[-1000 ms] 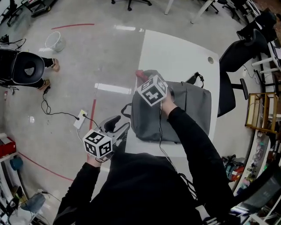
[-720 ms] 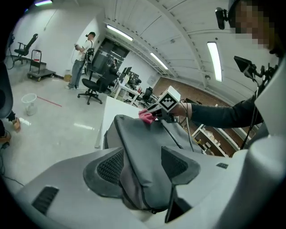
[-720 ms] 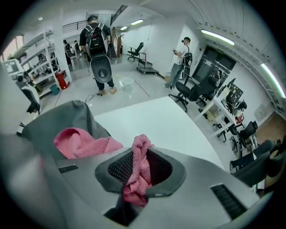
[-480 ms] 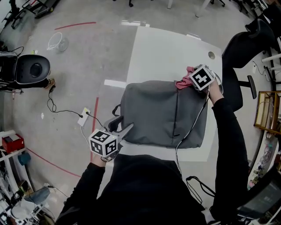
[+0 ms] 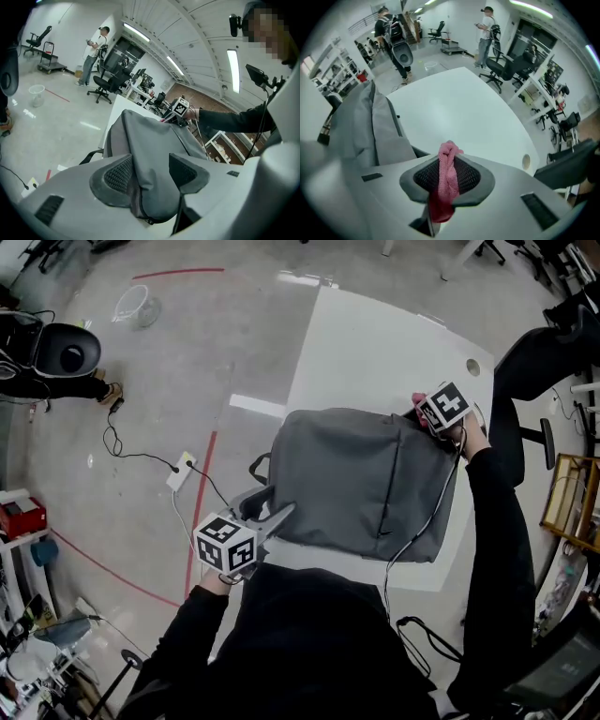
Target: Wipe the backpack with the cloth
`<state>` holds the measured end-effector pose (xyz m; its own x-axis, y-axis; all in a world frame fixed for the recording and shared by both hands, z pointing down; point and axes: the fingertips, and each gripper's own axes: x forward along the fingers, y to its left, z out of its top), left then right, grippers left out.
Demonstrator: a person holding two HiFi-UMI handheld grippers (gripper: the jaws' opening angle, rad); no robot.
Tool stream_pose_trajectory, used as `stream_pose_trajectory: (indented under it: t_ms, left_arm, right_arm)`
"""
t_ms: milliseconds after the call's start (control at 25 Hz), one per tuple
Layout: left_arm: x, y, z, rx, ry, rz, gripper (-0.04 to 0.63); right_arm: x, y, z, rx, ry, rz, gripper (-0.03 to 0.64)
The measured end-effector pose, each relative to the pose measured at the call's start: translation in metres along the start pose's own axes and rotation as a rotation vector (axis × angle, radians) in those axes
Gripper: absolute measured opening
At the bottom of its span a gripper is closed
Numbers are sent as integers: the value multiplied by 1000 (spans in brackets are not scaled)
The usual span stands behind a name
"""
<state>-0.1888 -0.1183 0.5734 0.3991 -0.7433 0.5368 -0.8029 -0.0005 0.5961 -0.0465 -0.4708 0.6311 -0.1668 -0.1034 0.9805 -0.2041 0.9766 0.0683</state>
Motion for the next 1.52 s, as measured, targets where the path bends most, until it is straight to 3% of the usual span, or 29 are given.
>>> stream_pose_trajectory:
  t_ms: [80,320,560,680,760,840,960,1360,1440,1520]
  left_arm:
    - [-8,3,0,-4,-16,-7,259]
    - [-47,27,-2,-36,-63,8,259]
    - [-93,54,-11,-58,-82,36,258]
    - [-106,59,-11,-56,-97,44,259]
    - [-121,70,-11,-52,-102,43,258]
    - [-140,85,-9,-50,-105,35,258]
    - [-161,105,-6,-58,-118,17,258]
    - [-179,131,-5,-92,-163,-3,258]
    - [-182,128,-7,-105,-182,15,258]
    - [-187,123,-12,-120,-207,47,258]
  right_arm:
    - [7,33,32,-69,-15,42,77]
    - [3,139,133,-133,-153,182,77]
    - [-19,248,226,-247,-373,248,77]
    - [-29,280,247,-347,-429,207,77]
    - [-30,295,256,-446,-408,141,77]
    - [-25,314,260,-539,-340,95,77]
    - [-21,351,251,-614,-266,123,77]
    - [-51,497,144,-780,-114,429,77]
    - [-54,513,131,-801,-96,506,77]
    - [-48,513,131,-841,-98,511,77]
